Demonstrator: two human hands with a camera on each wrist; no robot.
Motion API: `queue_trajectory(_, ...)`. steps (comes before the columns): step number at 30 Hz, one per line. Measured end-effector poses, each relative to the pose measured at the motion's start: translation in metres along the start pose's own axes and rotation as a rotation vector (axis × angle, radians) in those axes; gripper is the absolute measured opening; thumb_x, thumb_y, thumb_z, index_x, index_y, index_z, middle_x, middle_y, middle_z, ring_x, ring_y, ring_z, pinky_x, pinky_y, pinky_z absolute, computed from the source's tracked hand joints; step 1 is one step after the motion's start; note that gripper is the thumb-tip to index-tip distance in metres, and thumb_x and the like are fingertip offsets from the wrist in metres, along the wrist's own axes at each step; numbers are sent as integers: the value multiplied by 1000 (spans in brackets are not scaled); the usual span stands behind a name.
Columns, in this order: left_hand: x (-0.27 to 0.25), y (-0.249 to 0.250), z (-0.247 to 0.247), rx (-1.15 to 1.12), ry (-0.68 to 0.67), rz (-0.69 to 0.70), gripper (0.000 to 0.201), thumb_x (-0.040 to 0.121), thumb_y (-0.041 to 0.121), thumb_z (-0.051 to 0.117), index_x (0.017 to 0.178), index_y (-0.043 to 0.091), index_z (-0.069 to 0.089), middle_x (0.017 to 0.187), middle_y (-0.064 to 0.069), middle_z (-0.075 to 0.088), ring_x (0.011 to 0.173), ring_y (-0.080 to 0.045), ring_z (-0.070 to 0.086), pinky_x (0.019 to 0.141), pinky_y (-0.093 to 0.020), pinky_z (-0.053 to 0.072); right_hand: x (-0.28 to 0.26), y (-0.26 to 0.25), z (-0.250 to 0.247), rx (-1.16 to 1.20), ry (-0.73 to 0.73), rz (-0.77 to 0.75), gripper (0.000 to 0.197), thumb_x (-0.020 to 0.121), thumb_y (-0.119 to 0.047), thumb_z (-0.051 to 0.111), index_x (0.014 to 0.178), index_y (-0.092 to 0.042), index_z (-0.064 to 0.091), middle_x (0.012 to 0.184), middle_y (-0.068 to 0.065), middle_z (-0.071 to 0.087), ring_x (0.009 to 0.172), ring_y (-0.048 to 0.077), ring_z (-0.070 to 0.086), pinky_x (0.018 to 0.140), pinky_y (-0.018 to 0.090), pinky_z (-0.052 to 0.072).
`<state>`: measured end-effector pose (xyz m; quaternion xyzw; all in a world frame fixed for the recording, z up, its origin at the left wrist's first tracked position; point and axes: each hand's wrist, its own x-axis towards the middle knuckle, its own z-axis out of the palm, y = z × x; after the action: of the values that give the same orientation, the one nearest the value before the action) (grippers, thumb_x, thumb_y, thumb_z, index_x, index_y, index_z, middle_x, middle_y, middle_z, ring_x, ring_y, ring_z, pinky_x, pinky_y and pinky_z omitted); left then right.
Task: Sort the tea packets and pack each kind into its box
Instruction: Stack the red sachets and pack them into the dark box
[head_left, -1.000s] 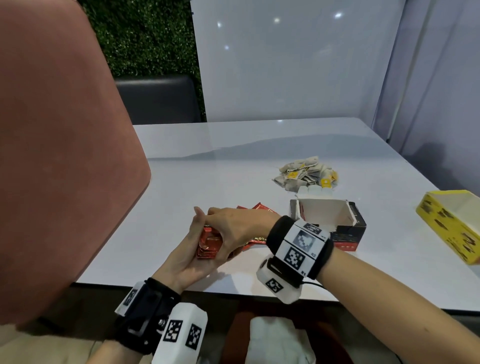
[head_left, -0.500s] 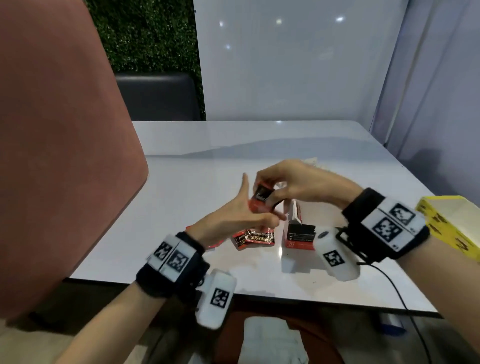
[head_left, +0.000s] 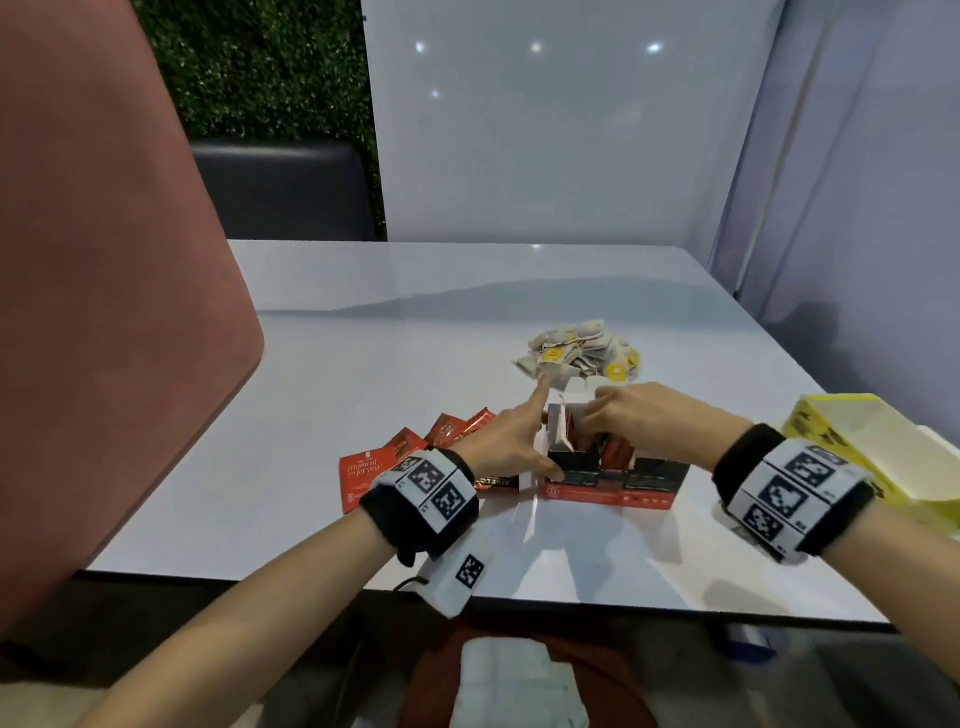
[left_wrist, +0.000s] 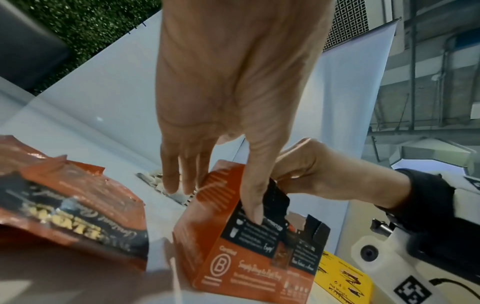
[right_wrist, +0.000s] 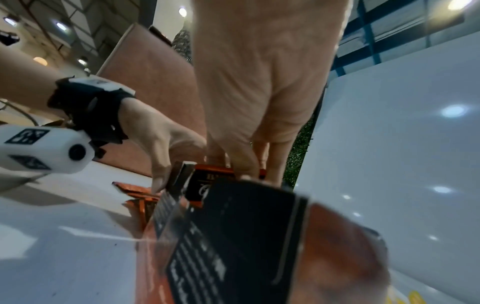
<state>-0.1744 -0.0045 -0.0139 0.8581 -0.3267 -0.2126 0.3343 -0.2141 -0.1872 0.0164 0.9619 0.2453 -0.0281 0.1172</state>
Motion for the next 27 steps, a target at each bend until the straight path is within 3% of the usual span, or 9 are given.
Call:
queue_trajectory(3,2,-2,2,-19,-10,1,121,75,12,75,144,24,-25,131,-15,53,117,-29,54,99,-41,45,13,-4,11,131,10,-38,21,87,-23,57,105,-30,64,108,-4,63,90,18,56,71,33,49)
queue_trajectory(8,4,-9,2,-40,21,2,125,75,11,75,141,21,-30,139,-15,47,121,-27,51,99,-37,46,14,1,14,337,59,-29,37,73,-1,64,103,-22,67,102,-4,65,91,15,58,79,32,50)
queue_trajectory(12,4,-13,2,-57,25,-9,126,76,13,75,139,20,-33,143,-15,43,125,-27,48,100,-33,43,-1,3,2,511,289,99,35,75,11,61,102,-10,68,107,-1,62,95,10,55,76,10,41)
queue_trajectory(14,3,-13,2,-45,25,-13,126,75,14,76,140,19,-33,144,-14,42,126,-27,47,98,-31,43,-7,4,1,550,354,265,30,75,15,56,96,-4,66,94,4,62,85,19,58,74,21,48)
queue_trajectory(16,3,-12,2,-43,28,-17,125,76,14,75,140,18,-32,143,-14,42,127,-26,46,98,-30,42,-9,3,0,489,143,438,25,78,10,54,96,-5,64,88,6,62,80,20,56,75,29,51)
queue_trajectory(19,3,-10,2,-49,23,-9,125,75,13,75,141,19,-31,141,-12,45,125,-25,47,96,-29,42,-1,-5,2,424,-117,445,18,84,-12,62,100,-6,66,95,7,66,88,21,58,76,26,48)
queue_trajectory(27,4,-15,-1,-5,8,29,125,74,16,77,143,24,-28,134,-14,50,116,-27,54,97,-39,46,15,-13,6,668,-201,396,26,81,-12,63,107,-11,63,95,5,72,78,17,70,76,26,56)
